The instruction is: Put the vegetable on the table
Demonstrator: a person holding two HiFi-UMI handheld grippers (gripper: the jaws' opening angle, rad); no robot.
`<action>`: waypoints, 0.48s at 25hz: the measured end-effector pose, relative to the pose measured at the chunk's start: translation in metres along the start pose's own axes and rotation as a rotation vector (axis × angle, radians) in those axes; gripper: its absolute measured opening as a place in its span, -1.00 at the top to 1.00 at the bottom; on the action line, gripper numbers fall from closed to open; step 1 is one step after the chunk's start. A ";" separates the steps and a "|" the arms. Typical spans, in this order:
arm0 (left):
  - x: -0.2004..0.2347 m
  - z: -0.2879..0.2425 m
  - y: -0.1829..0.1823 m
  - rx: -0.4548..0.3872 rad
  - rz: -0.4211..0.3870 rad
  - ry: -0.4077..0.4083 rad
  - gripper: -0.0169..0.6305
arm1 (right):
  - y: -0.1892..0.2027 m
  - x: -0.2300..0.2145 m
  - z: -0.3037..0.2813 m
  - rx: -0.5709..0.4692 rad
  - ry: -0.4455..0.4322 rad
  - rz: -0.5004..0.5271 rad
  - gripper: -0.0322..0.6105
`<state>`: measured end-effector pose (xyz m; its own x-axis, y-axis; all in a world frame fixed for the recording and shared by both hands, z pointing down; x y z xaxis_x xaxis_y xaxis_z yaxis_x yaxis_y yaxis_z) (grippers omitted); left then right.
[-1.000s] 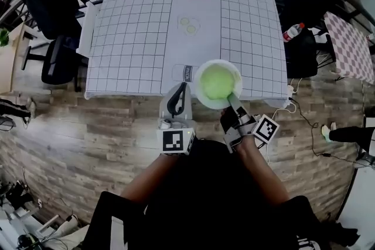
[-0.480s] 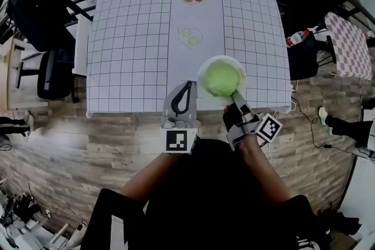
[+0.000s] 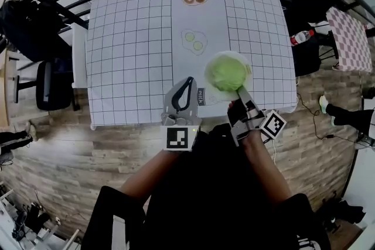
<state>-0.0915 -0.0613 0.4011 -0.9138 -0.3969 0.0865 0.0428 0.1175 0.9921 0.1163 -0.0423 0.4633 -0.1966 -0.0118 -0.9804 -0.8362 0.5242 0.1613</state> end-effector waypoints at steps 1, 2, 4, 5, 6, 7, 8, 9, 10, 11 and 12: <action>0.004 -0.003 0.000 0.001 -0.006 0.004 0.92 | -0.001 0.000 -0.004 -0.004 0.004 0.000 0.83; 0.008 -0.005 -0.001 0.000 -0.006 0.005 0.92 | -0.001 -0.001 -0.007 -0.006 0.008 -0.002 0.83; 0.013 -0.007 -0.002 -0.005 0.005 -0.001 0.92 | 0.000 -0.003 -0.012 -0.008 0.020 -0.003 0.83; 0.015 -0.008 -0.001 -0.002 0.012 -0.007 0.92 | 0.000 -0.005 -0.014 -0.007 0.027 0.002 0.83; 0.017 -0.009 0.000 0.001 0.019 -0.013 0.92 | -0.001 -0.006 -0.017 -0.005 0.033 0.008 0.83; 0.019 -0.010 0.001 0.000 0.025 -0.019 0.92 | -0.002 -0.007 -0.021 -0.001 0.037 0.013 0.83; 0.021 -0.011 0.002 -0.001 0.027 -0.024 0.92 | -0.003 -0.008 -0.026 0.004 0.038 0.017 0.83; 0.022 -0.011 0.003 0.004 0.028 -0.028 0.92 | -0.004 -0.010 -0.030 0.010 0.038 0.019 0.83; 0.024 -0.011 0.004 0.013 0.030 -0.034 0.92 | -0.005 -0.012 -0.034 0.017 0.038 0.020 0.83; 0.025 -0.010 0.004 0.021 0.030 -0.040 0.92 | -0.005 -0.014 -0.038 0.023 0.039 0.021 0.83; 0.026 -0.009 0.004 0.028 0.029 -0.047 0.92 | -0.006 -0.018 -0.042 0.030 0.040 0.023 0.83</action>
<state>-0.1109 -0.0796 0.4084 -0.9303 -0.3500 0.1099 0.0588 0.1535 0.9864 0.1039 -0.0810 0.4847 -0.2366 -0.0329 -0.9711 -0.8158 0.5496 0.1801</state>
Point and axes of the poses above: the fingertips, and each gripper's own axes: z backward along the fingers, x to its left, y out of its underside, the point moved 5 cm from there along z, backward along the fingers, and after that the axes turned 1 degree about -z, right-handed, at the moved point
